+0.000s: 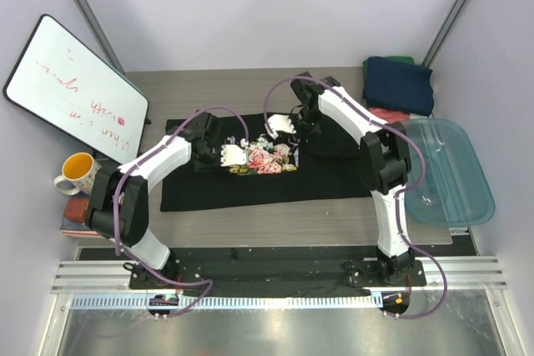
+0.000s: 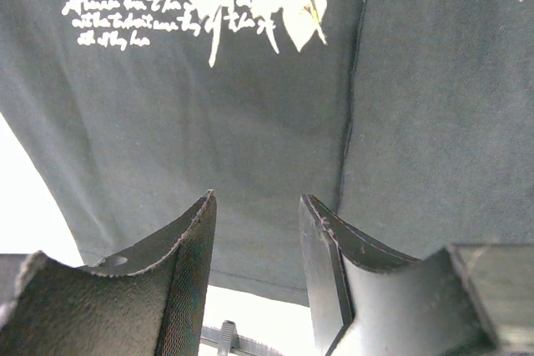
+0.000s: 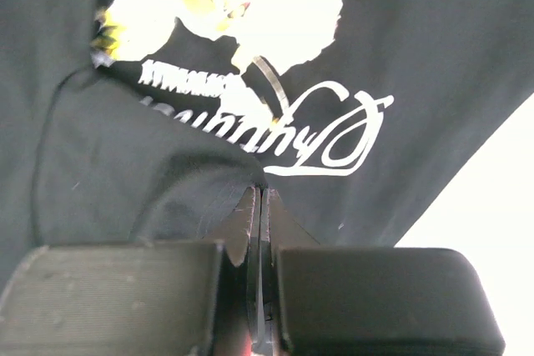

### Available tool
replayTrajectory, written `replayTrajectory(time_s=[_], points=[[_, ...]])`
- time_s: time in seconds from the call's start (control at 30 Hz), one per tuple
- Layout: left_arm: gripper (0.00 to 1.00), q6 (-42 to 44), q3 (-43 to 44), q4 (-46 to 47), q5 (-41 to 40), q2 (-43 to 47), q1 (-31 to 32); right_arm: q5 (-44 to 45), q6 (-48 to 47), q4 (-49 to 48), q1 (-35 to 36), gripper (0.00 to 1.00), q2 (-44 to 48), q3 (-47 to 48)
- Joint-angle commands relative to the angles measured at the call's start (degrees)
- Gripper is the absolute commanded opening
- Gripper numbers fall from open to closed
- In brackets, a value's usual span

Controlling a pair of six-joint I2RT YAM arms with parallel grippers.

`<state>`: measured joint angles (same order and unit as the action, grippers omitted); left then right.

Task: Fold and stack the t-shirts
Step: Fold the flattened tshirt in 1/3 of the way

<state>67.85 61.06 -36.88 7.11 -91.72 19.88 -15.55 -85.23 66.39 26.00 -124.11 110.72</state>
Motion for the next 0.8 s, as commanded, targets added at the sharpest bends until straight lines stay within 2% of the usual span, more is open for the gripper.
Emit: replayTrajectory(time_s=[0.0, 0.13, 0.2, 0.23, 0.27, 0.37, 0.47, 0.53, 0.6, 0.63, 0.77], points=[[0.45, -0.71, 0.38, 0.76, 0.53, 1.98, 0.42, 1.74, 2.7, -9.24, 0.72, 0.01, 4.23, -3.48], [0.46, -0.71, -0.06, 0.76, 0.44, 2.34, 0.51, 3.16, 3.15, -18.83, 1.42, 0.01, 7.22, -10.68], [0.46, -0.97, 0.03, 0.85, 0.44, 2.43, 0.69, 4.99, 3.66, -19.63, 1.95, 0.07, 7.13, -11.22], [0.46, -0.97, 0.03, 0.76, 0.36, 2.43, 0.77, 5.7, 4.19, -19.81, 2.12, 0.14, 6.87, -11.05], [0.46, -0.88, 0.11, 0.76, 0.36, 2.43, 0.86, 6.49, 5.59, -19.98, 2.3, 0.33, 6.35, -11.05], [0.46, -1.14, 0.2, 0.85, 0.44, 2.43, 1.13, 8.6, 11.72, -24.54, 2.39, 0.58, 6.43, -11.57], [0.46, -1.23, 0.11, 0.85, 0.36, 2.34, 1.39, 11.76, 16.22, -32.35, 2.21, 0.64, 7.74, -13.77], [0.46, -1.15, 0.11, 0.85, 0.27, 2.34, 1.57, 14.31, 21.32, -38.4, 1.95, 0.64, 8.53, -15.35], [0.46, -0.88, 0.2, 0.76, 0.01, 2.34, 1.57, 17.48, 28.4, -39.23, 1.16, 0.64, 8.28, -14.05], [0.46, -0.88, 0.38, 0.76, -0.08, 2.34, 1.57, 16.79, 30.98, -37.58, -1.1, 0.65, 8.1, -11.95], [0.46, -0.44, 0.2, 0.5, -0.7, 2.69, 1.57, 0.63, 38.81, -24.4, -9.81, 0.66, 7.84, -7.62]])
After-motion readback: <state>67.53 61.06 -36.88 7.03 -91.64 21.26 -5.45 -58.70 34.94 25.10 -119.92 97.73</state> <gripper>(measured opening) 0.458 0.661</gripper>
